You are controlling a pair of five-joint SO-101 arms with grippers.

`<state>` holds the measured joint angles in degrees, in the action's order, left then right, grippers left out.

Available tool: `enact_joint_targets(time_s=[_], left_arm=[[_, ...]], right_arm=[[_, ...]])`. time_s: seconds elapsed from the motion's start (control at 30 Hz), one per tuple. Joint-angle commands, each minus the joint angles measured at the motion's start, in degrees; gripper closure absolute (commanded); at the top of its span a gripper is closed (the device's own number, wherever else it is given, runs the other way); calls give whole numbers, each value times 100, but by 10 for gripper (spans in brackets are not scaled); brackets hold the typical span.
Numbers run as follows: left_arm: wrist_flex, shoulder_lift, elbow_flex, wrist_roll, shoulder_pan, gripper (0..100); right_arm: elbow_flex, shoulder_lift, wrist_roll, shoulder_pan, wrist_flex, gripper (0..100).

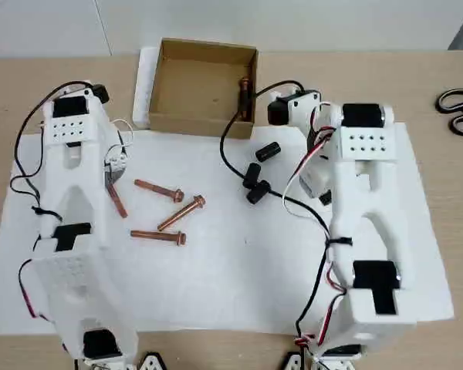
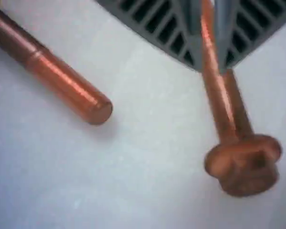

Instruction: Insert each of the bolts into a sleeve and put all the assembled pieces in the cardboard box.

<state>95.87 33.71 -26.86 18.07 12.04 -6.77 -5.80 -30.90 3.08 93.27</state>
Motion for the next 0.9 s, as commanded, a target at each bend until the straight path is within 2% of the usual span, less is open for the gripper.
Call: enact_joint_targets(time_s=[0.0, 0.3, 0.57, 0.87], left_arm=[[-53, 114, -356, 44, 53, 992], [-26, 255, -488, 44, 53, 945], [308, 255, -1138, 44, 290, 942], [457, 264, -980, 18, 352, 942]], right_arm=[[440, 646, 44, -31, -259, 990], [1345, 1349, 9, -40, -514, 991], [1389, 1411, 9, -40, -514, 991], [1389, 1420, 44, -40, -514, 991]])
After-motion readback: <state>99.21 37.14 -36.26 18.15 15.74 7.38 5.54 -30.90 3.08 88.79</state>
